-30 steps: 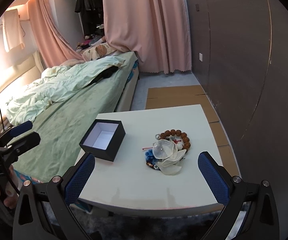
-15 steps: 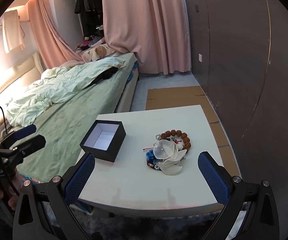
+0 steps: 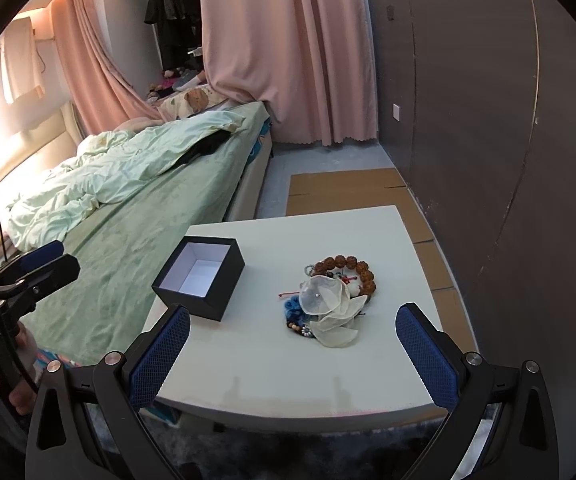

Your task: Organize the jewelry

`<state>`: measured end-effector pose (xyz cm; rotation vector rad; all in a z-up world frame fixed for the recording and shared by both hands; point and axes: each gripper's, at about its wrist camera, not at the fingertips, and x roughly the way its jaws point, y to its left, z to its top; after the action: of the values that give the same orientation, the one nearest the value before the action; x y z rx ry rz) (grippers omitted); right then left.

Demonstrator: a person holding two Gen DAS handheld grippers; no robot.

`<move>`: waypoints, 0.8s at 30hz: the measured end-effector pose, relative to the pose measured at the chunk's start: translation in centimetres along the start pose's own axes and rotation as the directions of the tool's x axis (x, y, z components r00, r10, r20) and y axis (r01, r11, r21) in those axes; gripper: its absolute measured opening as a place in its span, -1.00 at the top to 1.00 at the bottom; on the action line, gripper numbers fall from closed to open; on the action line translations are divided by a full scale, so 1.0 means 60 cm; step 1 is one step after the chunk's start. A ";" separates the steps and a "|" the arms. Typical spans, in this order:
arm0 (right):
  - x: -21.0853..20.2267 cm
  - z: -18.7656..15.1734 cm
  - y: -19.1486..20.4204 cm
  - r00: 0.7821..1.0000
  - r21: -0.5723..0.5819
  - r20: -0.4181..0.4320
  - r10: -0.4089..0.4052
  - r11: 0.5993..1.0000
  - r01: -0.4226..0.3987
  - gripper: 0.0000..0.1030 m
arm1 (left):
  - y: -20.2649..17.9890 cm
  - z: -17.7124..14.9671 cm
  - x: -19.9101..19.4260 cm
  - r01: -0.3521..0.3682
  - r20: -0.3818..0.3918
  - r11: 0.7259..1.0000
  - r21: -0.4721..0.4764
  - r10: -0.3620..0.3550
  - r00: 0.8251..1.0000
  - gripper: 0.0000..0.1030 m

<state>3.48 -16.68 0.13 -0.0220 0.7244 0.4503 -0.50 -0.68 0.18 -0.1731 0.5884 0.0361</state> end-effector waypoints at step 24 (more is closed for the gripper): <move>0.019 0.006 -0.001 1.000 -0.003 -0.010 0.001 1.000 -0.001 -1.00 | -0.008 0.008 0.027 -0.019 -0.003 0.999 0.035 0.019 1.000 -0.96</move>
<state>4.47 -16.21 -0.32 -0.0265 0.7337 0.4527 1.15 -1.07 -0.29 -0.1342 0.5933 0.0437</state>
